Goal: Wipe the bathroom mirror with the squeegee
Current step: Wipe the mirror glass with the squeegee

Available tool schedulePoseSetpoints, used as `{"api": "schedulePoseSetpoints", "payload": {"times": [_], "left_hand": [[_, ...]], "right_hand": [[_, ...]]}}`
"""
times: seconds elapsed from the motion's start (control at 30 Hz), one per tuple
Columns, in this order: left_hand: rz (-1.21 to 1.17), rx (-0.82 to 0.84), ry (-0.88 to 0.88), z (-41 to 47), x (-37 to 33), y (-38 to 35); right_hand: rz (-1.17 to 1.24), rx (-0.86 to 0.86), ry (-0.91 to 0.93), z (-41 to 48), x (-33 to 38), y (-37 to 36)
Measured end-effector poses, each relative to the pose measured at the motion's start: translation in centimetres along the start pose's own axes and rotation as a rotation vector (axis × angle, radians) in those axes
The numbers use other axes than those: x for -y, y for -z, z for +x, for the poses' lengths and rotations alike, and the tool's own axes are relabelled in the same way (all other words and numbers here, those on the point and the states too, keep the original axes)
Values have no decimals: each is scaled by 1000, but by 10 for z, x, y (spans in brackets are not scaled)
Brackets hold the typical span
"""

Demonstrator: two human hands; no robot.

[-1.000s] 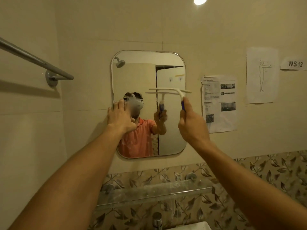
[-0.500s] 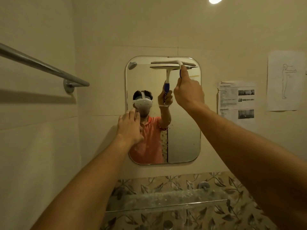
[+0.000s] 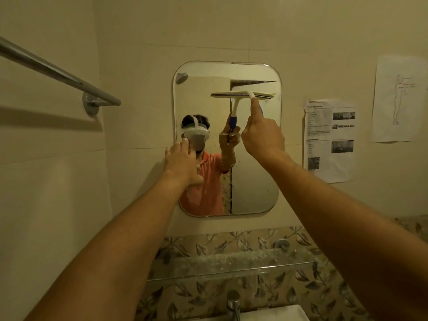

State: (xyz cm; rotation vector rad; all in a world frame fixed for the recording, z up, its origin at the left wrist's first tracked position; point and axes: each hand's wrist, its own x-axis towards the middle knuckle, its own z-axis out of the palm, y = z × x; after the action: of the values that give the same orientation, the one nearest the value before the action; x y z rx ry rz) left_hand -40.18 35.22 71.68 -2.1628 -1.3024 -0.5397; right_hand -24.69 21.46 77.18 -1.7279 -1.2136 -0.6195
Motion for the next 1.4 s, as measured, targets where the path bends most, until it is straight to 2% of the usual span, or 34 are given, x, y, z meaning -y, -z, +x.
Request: {"api": "schedulePoseSetpoints", "payload": {"times": [0.7, 1.4], "left_hand": [[-73, 103, 61, -13, -13, -8], [-70, 111, 57, -34, -22, -27]], "right_hand": [[-45, 114, -70, -97, -41, -36], [-83, 194, -86, -171, -83, -78]]}}
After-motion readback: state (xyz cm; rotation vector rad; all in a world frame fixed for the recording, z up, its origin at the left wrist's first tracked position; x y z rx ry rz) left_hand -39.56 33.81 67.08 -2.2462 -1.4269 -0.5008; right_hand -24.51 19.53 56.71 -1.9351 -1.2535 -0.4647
